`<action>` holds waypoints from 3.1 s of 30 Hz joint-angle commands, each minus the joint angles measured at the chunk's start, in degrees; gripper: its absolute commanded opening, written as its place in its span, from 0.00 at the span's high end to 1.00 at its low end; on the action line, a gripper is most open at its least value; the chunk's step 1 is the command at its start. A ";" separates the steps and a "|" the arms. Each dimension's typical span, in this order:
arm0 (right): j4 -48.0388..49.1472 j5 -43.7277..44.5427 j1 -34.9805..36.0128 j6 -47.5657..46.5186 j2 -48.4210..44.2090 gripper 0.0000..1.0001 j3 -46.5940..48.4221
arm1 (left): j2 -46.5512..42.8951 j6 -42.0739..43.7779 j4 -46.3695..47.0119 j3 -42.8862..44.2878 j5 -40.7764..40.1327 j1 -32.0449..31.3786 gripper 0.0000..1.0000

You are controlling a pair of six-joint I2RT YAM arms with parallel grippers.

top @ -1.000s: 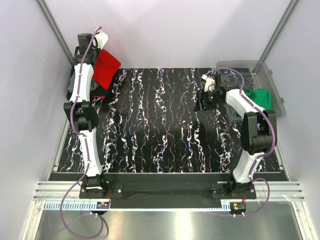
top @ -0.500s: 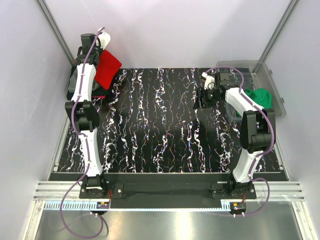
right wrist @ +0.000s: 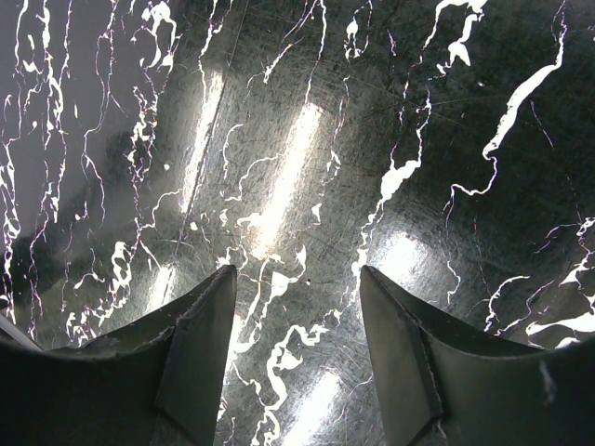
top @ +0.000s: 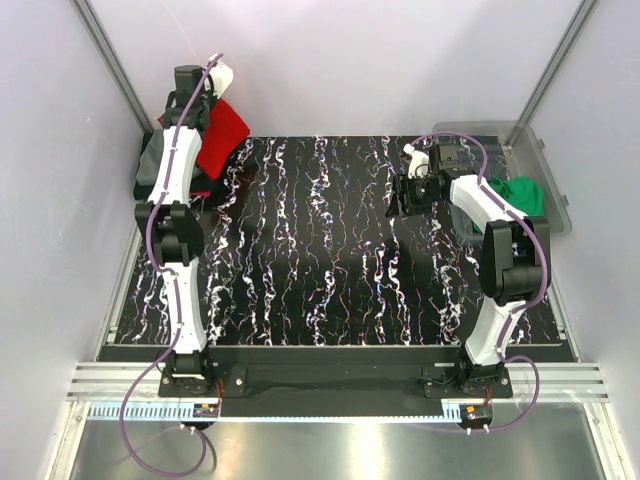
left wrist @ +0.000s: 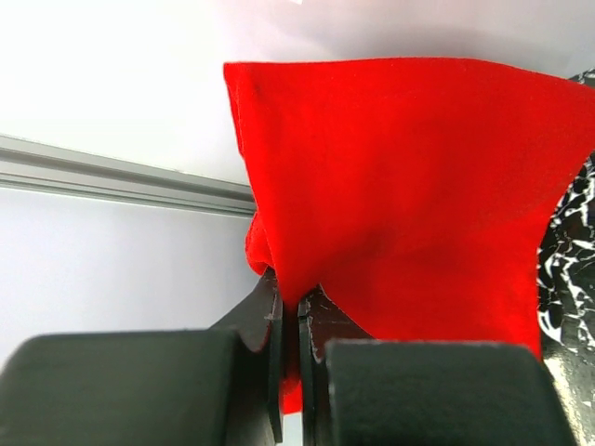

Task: Fold and stack the t-shirts
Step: Neatly place the folded tshirt to the corner

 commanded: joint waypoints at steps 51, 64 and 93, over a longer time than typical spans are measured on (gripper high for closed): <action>1.09 -0.29 0.14 0.19 -0.61 0.36 1.06 | 5.79 10.64 14.00 -6.82 -16.40 8.62 1.00; 1.01 0.32 2.07 -0.43 -0.34 0.36 1.41 | 6.76 11.86 14.08 -9.10 -17.19 10.38 1.00; 1.44 7.44 3.83 -7.03 -5.00 0.00 8.70 | -15.92 -45.07 0.12 -28.62 33.60 -6.93 0.01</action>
